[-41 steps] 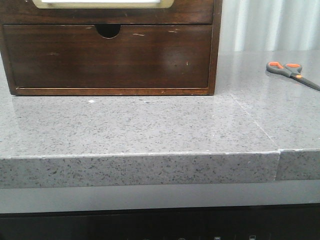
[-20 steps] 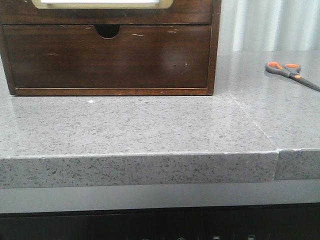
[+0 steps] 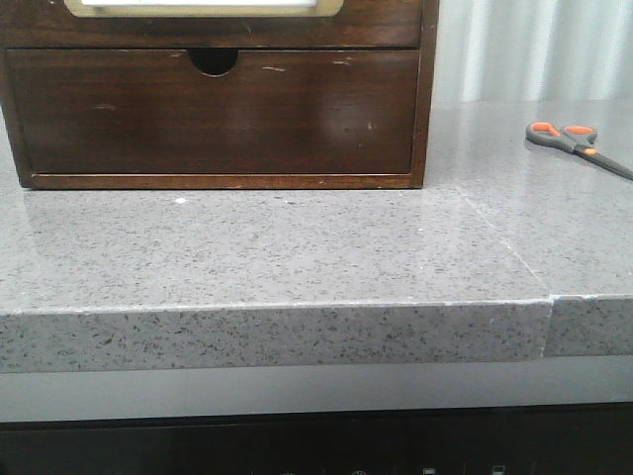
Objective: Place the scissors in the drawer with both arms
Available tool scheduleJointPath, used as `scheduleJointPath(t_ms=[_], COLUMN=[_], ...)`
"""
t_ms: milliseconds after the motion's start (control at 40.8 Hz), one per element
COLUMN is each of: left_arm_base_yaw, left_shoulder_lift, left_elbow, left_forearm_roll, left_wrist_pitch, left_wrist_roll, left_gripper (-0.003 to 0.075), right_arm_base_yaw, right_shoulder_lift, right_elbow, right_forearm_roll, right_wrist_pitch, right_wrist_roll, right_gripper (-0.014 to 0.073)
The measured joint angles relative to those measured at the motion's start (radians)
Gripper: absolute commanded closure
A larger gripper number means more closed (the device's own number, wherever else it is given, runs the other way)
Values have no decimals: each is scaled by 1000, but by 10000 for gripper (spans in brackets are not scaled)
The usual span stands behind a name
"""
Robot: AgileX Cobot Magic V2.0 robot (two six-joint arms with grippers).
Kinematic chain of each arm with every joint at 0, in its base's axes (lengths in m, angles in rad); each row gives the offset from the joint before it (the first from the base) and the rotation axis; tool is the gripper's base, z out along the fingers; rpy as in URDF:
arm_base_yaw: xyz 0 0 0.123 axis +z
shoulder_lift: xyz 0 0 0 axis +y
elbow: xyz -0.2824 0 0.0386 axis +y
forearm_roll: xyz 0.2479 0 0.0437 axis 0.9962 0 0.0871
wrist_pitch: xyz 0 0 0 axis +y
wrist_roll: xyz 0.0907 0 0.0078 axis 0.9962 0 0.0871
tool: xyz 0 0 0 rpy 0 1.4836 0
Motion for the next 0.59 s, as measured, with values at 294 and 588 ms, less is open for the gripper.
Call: scheduleJointPath(t_ms=[294,588], left_arm_base_yaw=[0,0], left_shoulder_lift=[70,78], left_elbow=[0,0], left_forearm_roll=[0,0], left_wrist_pitch=[21,22], left_wrist_roll=[0,0], left_gripper=[741,701], right_arm_base_yaw=[0,0], right_shoulder_lift=[85,91], right_elbow=[0,0], right_forearm_roll=[-7,-7], right_wrist_pitch=[56,120], right_wrist_roll=[0,0], right_gripper=[711,579])
